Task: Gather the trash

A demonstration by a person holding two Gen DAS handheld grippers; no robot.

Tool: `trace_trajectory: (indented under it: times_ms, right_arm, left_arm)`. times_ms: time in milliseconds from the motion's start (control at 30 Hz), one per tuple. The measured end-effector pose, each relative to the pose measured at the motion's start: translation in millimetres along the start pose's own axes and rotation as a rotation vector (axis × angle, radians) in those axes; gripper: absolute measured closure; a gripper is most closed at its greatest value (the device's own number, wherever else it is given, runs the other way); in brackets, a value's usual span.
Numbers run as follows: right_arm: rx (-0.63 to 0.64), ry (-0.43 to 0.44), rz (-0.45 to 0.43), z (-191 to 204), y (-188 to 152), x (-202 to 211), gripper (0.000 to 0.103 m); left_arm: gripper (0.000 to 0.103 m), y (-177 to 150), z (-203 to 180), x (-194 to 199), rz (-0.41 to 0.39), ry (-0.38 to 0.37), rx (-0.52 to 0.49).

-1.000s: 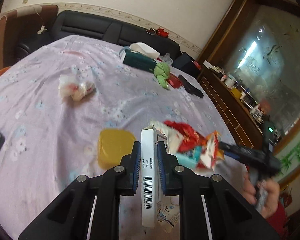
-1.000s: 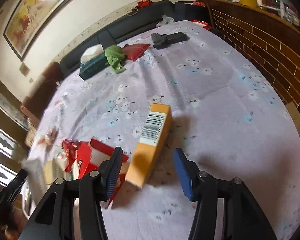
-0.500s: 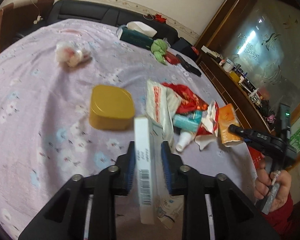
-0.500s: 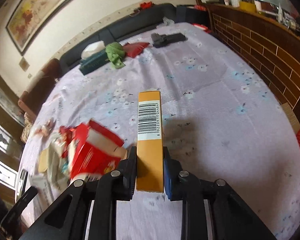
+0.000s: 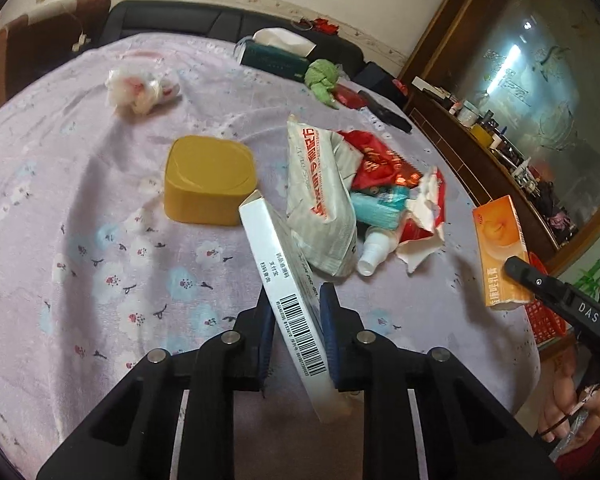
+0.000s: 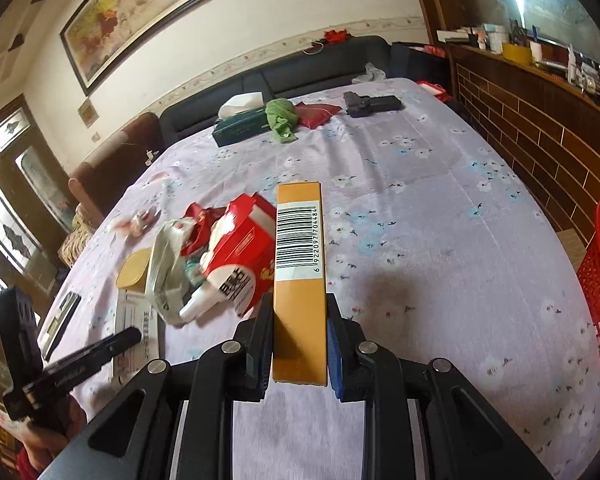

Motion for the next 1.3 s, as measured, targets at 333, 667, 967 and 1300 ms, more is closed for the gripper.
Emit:
trace_trajectory:
  times_ms: [333,667,967,1300]
  right_arm:
    - [0.034,0.012,-0.050,6,-5,24,0.079]
    - [0.052,0.014,-0.060,9,-11,31,0.079]
    - [0.072,-0.006,-0.062,10,-16,30,0.079]
    - [0.147,-0.092,-0.092,14,-17,33,0.079]
  left_arm:
    - [0.091,18,-44,37,-0.121,-0.012,-0.127]
    - [0.091,25,-70,34,-0.178,0.063,-0.242]
    - [0.091,21,-78,31,-0.197,0.100,-0.293]
    - [0.091,19,-81,32,-0.192,0.092,-0.289]
Point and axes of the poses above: each gripper's, at about its wrist camera, not at the fingertips, and x roughly against the way its jaws point, z to its left, y to its top, the point moved 9 cm from there along -x, roughly the way its jaws point, and after that the axes turned 6 degrees about -z, right-handed, at the moved point
